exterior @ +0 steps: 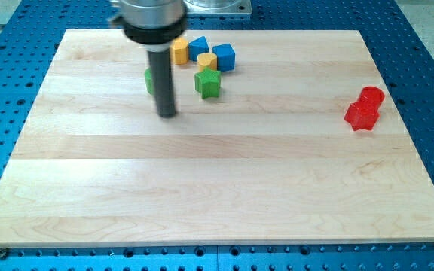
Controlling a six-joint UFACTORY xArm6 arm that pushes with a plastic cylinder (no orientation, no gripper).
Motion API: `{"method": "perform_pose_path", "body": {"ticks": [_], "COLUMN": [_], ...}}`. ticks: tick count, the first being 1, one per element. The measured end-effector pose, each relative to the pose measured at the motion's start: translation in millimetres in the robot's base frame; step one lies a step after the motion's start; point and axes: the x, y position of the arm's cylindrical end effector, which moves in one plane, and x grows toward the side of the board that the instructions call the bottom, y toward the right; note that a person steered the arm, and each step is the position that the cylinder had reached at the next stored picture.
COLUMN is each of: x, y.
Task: Slide the green circle to the top left of the yellow heart
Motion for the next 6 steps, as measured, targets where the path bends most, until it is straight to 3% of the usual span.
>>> {"method": "perform_pose_path", "body": {"ticks": [1, 2, 3, 4, 5, 6], "x": [-23, -40, -16, -23, -73, -76], "y": [-12, 43, 12, -22, 30, 15]}}
